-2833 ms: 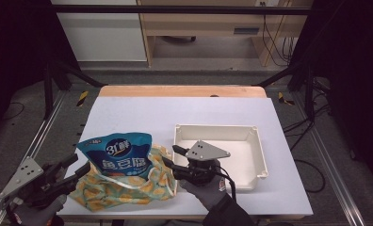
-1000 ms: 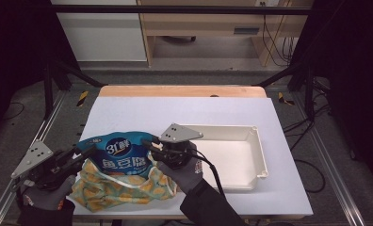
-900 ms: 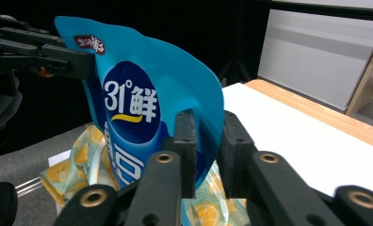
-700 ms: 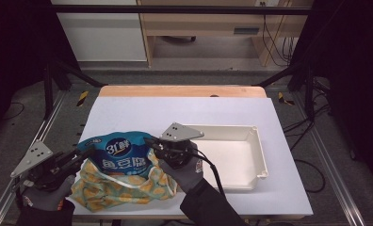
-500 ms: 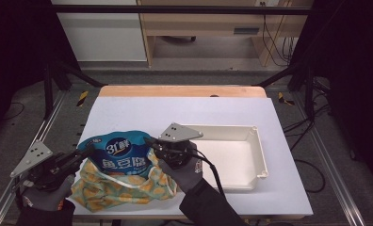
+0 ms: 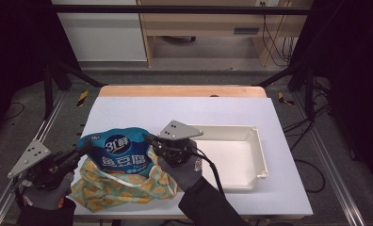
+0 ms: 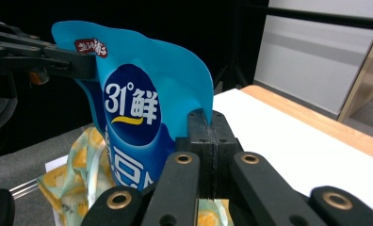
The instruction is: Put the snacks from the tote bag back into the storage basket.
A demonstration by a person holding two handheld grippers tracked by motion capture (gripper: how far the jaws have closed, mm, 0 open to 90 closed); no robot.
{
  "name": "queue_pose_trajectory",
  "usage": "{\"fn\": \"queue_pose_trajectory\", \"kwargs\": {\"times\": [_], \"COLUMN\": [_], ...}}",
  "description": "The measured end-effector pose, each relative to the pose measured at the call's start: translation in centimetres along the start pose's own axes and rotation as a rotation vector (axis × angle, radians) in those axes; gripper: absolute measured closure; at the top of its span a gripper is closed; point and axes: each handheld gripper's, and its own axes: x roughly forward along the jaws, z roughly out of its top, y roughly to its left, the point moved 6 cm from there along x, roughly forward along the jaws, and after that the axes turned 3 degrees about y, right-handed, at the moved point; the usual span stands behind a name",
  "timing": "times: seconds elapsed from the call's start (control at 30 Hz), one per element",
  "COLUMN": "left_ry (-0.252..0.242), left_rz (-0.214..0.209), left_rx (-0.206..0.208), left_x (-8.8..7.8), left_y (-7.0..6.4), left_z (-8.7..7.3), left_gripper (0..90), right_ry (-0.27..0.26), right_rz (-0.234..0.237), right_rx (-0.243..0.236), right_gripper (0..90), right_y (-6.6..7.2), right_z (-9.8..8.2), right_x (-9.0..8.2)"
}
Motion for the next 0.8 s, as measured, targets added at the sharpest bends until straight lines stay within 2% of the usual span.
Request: {"fn": "queue_pose_trajectory", "kwargs": {"times": [0.37, 0.8], "left_ry": [-0.030, -0.068], "left_rz": [0.008, 0.008], "left_rx": [0.018, 0.021], "left_x": [-0.5, -0.5], "left_y": [-0.1, 0.1], "left_z": [1.8, 4.0], "left_gripper": [89.8, 89.8], "right_ry": [-0.040, -0.082], "right_rz": [-0.018, -0.042], "right_rx": [-0.030, -0.051], "right_gripper": [90.0, 90.0], "right_y": [0.2, -0.1], "right_z": [2.0, 4.2], "right_x": [-0.7, -1.2]}}
